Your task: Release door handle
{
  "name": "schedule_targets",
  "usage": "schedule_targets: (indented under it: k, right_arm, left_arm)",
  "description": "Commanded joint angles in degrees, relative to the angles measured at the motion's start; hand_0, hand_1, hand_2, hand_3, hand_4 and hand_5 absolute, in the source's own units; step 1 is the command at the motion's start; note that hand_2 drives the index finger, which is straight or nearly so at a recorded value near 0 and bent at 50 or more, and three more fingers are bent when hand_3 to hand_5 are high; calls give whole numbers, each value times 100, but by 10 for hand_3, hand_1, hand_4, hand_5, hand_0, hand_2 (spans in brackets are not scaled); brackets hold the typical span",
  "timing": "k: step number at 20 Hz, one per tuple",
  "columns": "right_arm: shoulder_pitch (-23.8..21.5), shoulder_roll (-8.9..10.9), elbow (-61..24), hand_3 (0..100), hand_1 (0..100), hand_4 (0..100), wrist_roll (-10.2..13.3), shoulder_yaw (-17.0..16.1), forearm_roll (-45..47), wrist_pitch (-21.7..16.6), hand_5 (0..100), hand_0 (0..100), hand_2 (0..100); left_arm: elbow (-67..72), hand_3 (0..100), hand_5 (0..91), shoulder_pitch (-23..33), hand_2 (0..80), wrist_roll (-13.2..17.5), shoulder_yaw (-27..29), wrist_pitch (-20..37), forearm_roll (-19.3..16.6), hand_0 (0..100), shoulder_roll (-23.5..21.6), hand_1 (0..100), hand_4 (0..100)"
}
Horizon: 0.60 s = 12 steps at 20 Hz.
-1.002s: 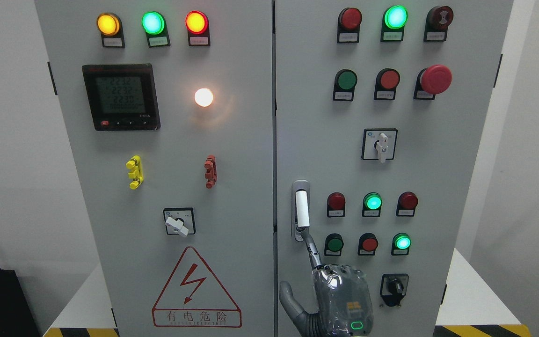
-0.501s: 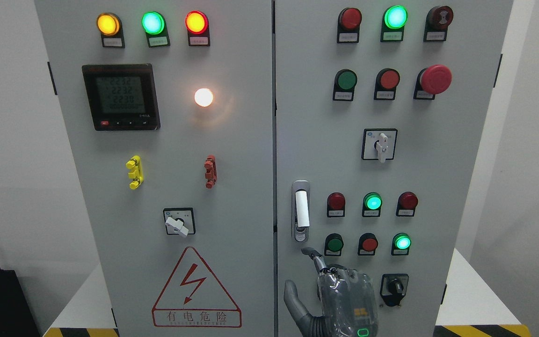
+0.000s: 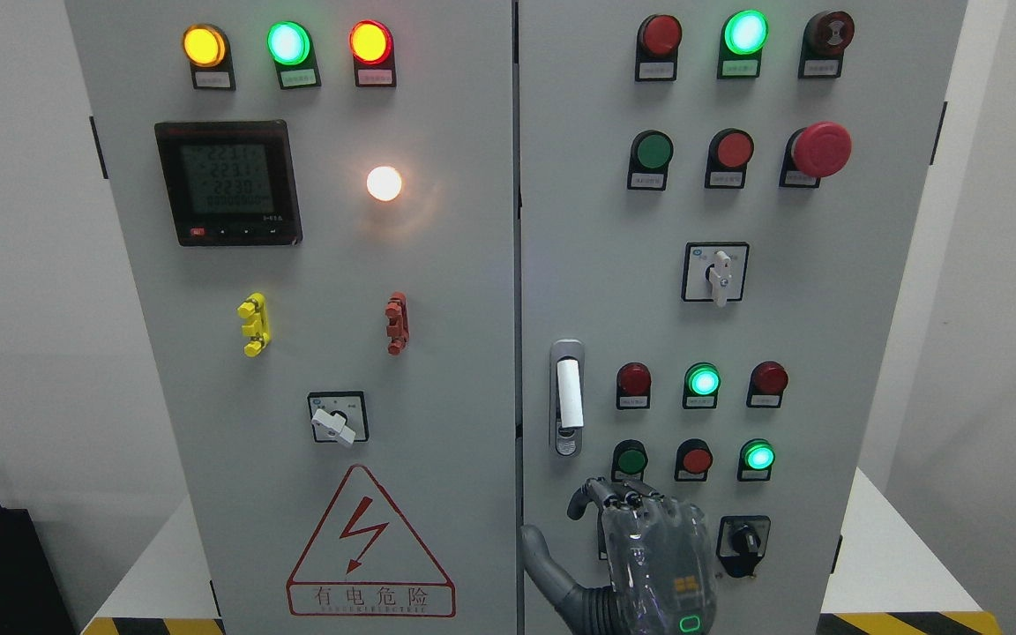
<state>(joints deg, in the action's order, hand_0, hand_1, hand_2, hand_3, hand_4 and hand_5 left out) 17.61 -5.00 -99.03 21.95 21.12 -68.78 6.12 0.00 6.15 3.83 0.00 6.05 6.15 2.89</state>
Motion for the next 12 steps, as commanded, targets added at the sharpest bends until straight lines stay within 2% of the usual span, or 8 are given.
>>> schedule_targets:
  k: [1,7,12]
  right_arm:
    - [382,-194,59,971,633,904,28,-38,14,21,999,209,754]
    - [743,-273,314,1000,669,922,19,-56,32,91,1000,204,784]
    - [963,-317,569,1000,683,923,28,-354,32,109,1000,195,800]
  left_arm:
    - [114,0,0,0,0,4,-79,2,0,120,1,389,0]
    - [114,0,0,0,0,4,-79,2,0,120,1,389,0]
    - [114,0,0,0,0,4,-79,2,0,120,1,389,0]
